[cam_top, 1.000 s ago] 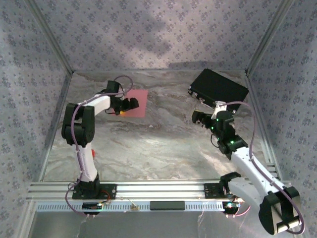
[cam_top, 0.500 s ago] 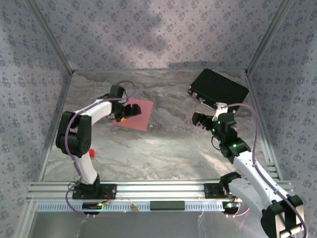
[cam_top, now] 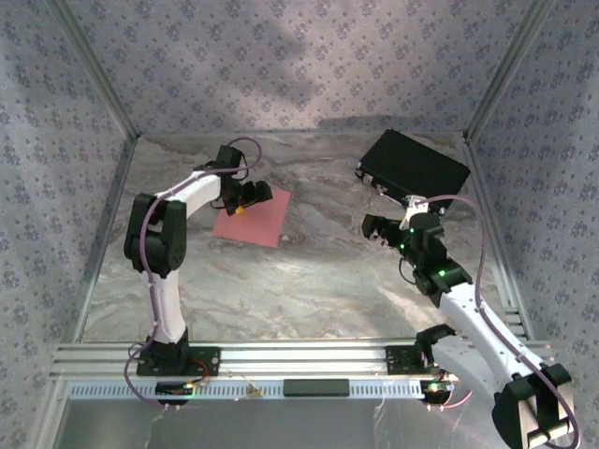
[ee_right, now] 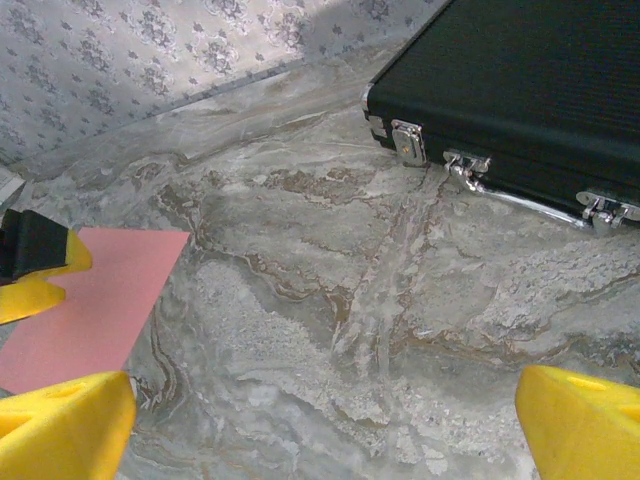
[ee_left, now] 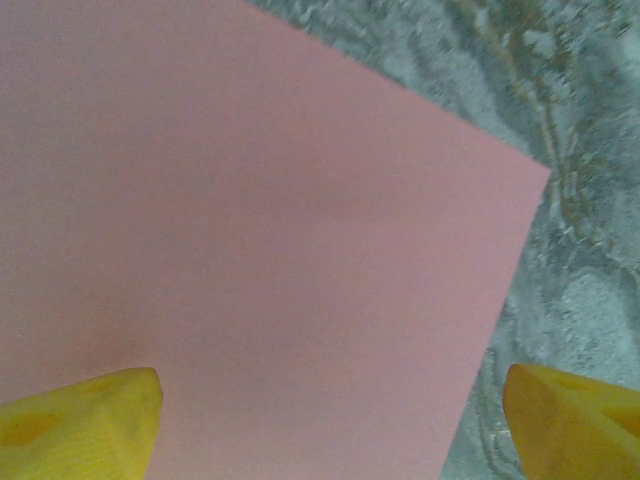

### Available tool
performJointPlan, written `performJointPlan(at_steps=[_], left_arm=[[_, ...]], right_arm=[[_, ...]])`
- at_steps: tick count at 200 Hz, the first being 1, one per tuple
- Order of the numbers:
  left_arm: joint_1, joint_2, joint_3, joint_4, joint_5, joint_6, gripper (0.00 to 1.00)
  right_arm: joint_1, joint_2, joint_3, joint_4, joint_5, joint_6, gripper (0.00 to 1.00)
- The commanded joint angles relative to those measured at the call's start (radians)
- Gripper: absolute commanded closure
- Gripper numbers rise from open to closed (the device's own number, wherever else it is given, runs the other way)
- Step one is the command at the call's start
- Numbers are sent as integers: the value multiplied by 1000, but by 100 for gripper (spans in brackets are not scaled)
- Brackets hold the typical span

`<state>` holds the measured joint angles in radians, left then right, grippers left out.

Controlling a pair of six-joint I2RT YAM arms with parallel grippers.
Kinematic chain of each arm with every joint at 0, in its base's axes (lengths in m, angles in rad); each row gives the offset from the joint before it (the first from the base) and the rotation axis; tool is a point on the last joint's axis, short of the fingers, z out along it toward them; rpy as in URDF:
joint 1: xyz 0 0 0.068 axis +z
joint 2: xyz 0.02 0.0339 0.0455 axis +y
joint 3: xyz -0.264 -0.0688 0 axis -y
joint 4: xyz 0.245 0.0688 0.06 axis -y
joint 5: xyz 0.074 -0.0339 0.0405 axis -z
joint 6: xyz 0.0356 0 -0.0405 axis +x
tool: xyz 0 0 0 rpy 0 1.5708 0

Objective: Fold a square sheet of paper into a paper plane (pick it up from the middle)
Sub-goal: Move the square sheet of paper to the center of the table.

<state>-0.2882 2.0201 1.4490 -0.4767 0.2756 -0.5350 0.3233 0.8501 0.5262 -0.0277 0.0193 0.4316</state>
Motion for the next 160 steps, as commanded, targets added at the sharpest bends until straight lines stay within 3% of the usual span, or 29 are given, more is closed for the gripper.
performJointPlan(at_steps=[1,59,97,127,160], left_arm=[[-3,10,-17,-30,9,-6,12],[-31,-17,-159,39,40,-45,12],[-113,-115,-353,199,37,-198,12],[-232,-204,-473,284,-71,-333,12],[-400,-272,-588,367,-245,-588,11]], right_arm=[[-3,11,23,-1,-10,42,1],[-13,46,99,-159,26,111,1],[-60,28,71,-176,-146,120,1],[-59,23,45,-232,-113,260,2],[-58,8,29,-249,-164,284,3]])
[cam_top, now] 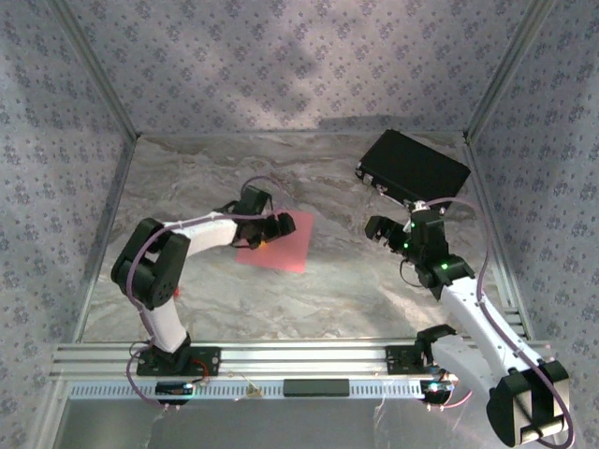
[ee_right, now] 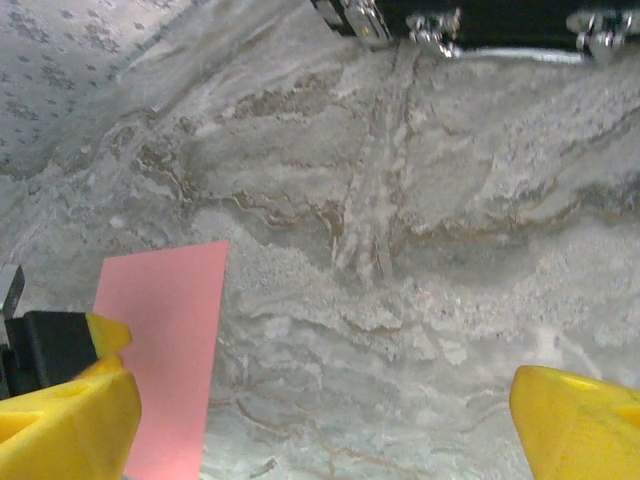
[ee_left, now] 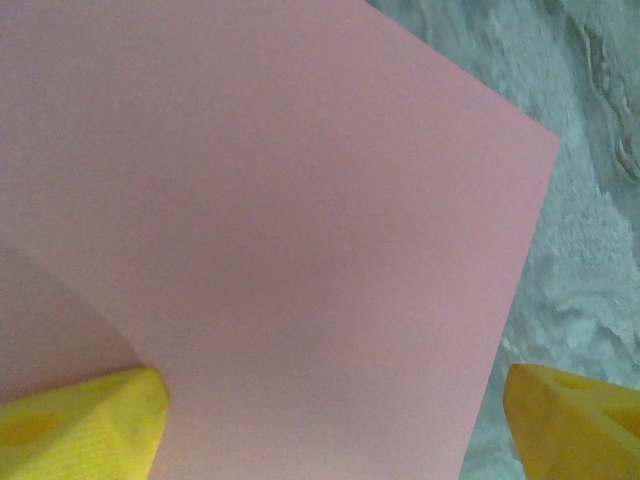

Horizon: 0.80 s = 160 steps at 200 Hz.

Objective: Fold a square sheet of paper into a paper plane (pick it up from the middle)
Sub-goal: Move the square sheet of paper to the center of the table.

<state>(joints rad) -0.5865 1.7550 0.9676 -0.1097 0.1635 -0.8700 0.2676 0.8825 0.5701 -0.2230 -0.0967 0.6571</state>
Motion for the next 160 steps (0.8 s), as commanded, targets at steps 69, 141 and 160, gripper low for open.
performJointPlan(at_steps=[69,141,160], left_arm=[[-323,-80,-72,-57,-344,-345,2],[-297,-106,108,-223,-386,91,0],[-239,-92,74,-131,-163,141,0]], right_arm=[[-9,-70,-74,-75,-73,156,4],[-4,-51,-45,-123,-113,98,4],[4,-33,-36,-148,-93,90,4]])
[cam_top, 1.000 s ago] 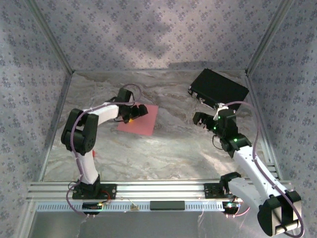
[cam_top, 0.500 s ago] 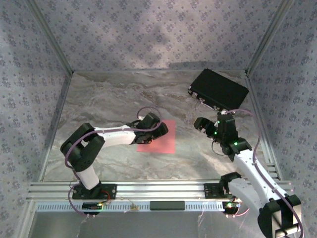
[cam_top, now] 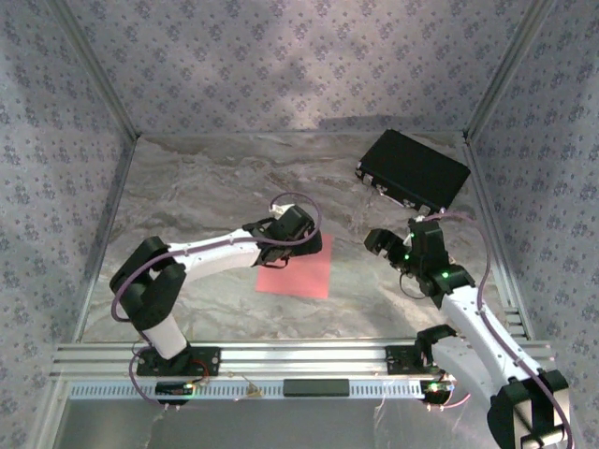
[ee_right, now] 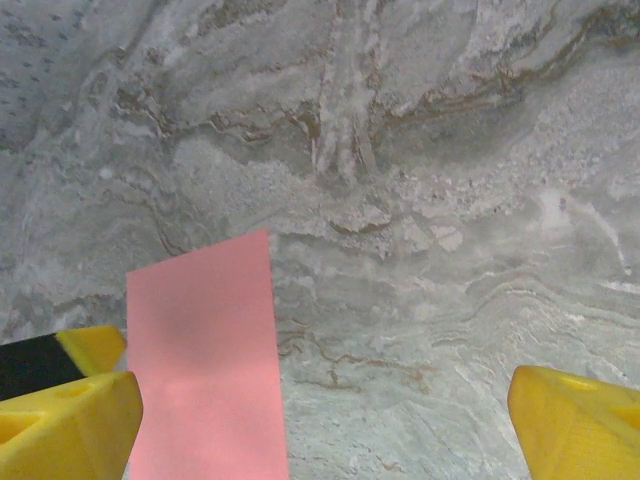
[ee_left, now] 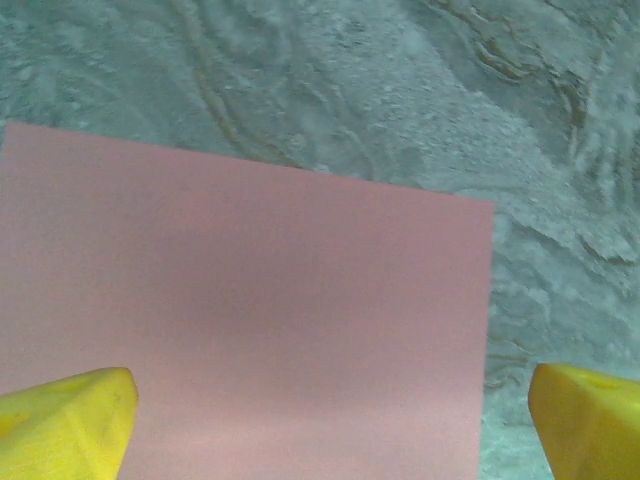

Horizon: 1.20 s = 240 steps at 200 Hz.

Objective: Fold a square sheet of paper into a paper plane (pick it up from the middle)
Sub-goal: Move the square sheet of paper to the center of the table, then first fold the square sheet of paper in half at the center of the table.

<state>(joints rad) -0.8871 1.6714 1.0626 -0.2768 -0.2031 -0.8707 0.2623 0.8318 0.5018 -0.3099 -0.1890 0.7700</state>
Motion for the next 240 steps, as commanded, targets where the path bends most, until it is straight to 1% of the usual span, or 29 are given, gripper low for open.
performJointPlan(at_steps=[1,8,13,19,22,29,39,54,69,80,116,134,145,148,187,214,240], left_arm=[[64,-8,-24,41,215,143,0],[85,-2,-34,57,275,147,0],[97,0,-35,49,293,148,0],[104,1,-30,22,291,152,0],[106,1,-27,3,283,155,0],[110,3,-17,-35,268,167,1],[113,12,-3,-70,264,200,2],[111,35,25,-119,266,223,3],[98,58,57,-161,257,246,4],[88,85,92,-208,241,252,4],[55,183,206,-360,162,235,4],[43,214,241,-394,151,228,3],[39,230,259,-396,155,219,3],[39,233,263,-420,155,217,3],[34,273,311,-487,144,208,3],[33,300,340,-501,164,215,2],[34,317,370,-544,131,194,1]], right_arm=[[9,18,32,-61,-1,-23,4],[10,24,35,-80,29,-9,4],[14,28,36,-88,49,4,4],[18,31,38,-103,82,39,3],[22,33,43,-115,117,64,2],[34,36,45,-137,169,111,2],[43,34,43,-146,196,117,2],[44,22,28,-106,164,66,2],[45,12,6,-33,78,12,2],[44,15,2,-17,37,-6,3],[45,63,41,-94,36,-29,5],[44,97,75,-137,8,-62,6],[45,117,87,-158,12,-66,6],[44,121,90,-163,18,-66,6],[45,141,89,-152,-10,-85,5],[44,156,83,-138,-28,-89,5],[46,176,86,-129,-56,-97,2]])
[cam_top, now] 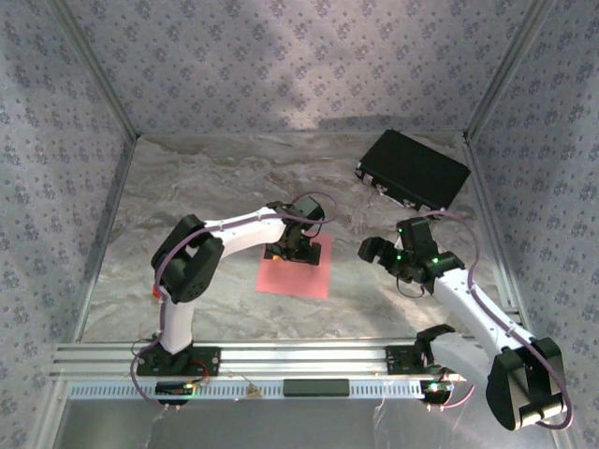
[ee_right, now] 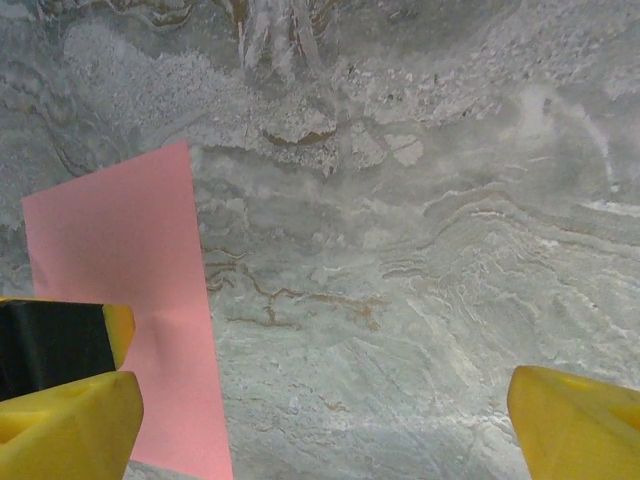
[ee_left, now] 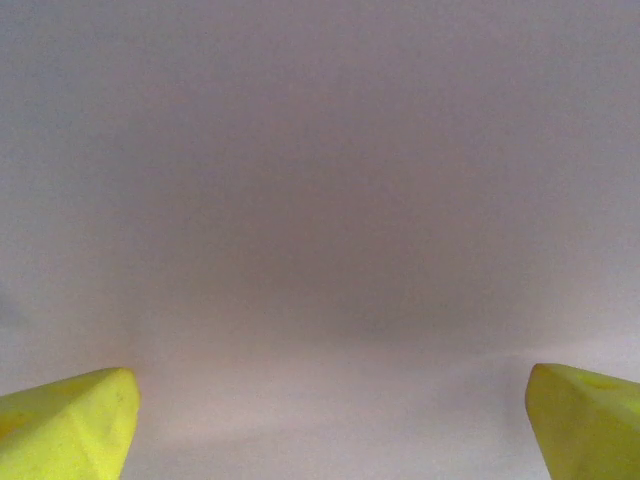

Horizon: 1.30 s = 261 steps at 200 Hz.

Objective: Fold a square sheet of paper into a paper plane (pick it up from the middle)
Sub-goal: First fold the square sheet of paper in half at the center of the table.

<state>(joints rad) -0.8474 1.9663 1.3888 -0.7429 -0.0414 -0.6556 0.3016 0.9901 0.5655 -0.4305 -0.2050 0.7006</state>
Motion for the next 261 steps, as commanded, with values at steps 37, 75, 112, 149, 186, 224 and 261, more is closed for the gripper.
performJointPlan(at_steps=[37,75,112,149,186,224,261], left_arm=[[-7,27,46,-84,-28,-56,1],[-11,45,47,-85,-26,-61,0],[-24,68,65,-93,-32,-63,0],[-32,104,72,-111,-45,-72,0],[-33,139,47,-101,-50,-85,0],[-33,147,30,-82,-41,-92,1],[-36,137,31,-74,-42,-90,4]], right_arm=[[10,34,24,5,-52,-38,1],[10,36,23,13,-56,-41,1],[11,42,23,11,-54,-41,1],[11,51,23,8,-50,-36,1],[12,48,23,-4,-41,-36,1],[13,45,26,-11,-36,-33,1],[14,35,27,-21,-20,-21,1]])
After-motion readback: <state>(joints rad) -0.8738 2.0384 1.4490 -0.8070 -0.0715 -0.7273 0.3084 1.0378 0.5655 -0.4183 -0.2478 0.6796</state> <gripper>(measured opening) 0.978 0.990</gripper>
